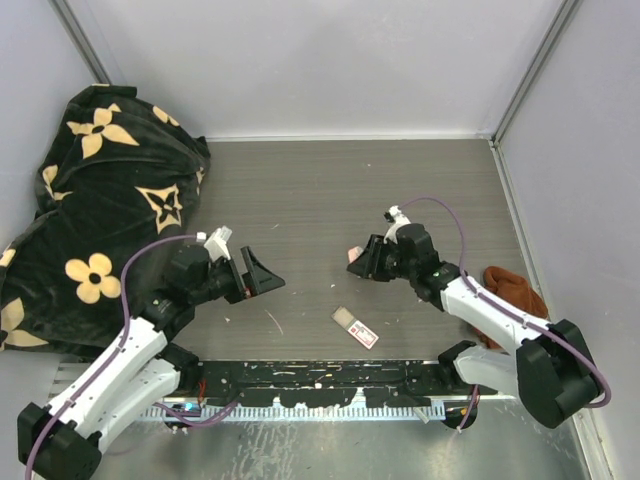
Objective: Load the staples into the stapler
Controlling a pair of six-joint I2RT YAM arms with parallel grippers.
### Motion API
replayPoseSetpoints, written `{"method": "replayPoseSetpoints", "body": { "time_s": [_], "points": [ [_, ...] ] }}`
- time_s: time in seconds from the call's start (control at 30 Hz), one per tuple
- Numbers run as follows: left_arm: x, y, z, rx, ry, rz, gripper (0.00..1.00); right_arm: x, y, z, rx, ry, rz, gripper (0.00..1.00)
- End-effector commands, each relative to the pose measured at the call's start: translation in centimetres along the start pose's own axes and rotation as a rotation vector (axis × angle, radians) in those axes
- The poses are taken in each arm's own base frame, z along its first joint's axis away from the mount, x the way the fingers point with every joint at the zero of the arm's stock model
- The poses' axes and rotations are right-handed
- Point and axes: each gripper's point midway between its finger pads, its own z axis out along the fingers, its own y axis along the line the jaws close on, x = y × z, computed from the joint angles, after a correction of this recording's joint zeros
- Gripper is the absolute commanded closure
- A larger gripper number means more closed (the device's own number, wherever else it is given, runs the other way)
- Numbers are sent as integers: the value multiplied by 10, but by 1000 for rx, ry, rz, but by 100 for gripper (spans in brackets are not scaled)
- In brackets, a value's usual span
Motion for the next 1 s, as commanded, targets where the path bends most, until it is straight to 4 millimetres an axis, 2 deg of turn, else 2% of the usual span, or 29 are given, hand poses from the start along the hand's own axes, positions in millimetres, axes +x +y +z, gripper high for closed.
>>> {"method": "replayPoseSetpoints", "body": {
  "time_s": [0.0, 0.07, 0.2, 0.33, 0.47, 0.53, 0.63, 0.73, 0.87, 0.97],
  "points": [
    [1, 26, 7, -109, 15, -5, 2, -16, -73, -18, 368, -6, -89, 99],
    [3, 29, 9, -119, 23, -7, 2, -20, -97, -21, 491, 4, -102, 99],
    [2, 34, 8, -146, 21, 5, 2, -23, -127, -25, 637, 45, -124, 99],
    [2, 39, 4, -173, 11, 24, 2, -25, -139, -21, 694, 73, -151, 99],
    [3, 41, 2, -179, 12, 33, 2, -26, -144, -13, 699, 108, -166, 97],
    [4, 41, 1, -182, 18, 33, 2, -25, -146, -10, 702, 127, -174, 90],
    [6, 42, 0, -184, 23, 31, 2, -24, -149, -6, 702, 145, -178, 67],
    [6, 42, 0, -184, 24, 34, 2, -23, -150, -5, 706, 149, -179, 51],
    [6, 42, -2, -192, 32, 42, 2, -23, -151, -8, 714, 143, -181, 37],
    [4, 42, -4, -208, 30, 55, 2, -25, -150, -11, 715, 128, -187, 31]
  ]
}}
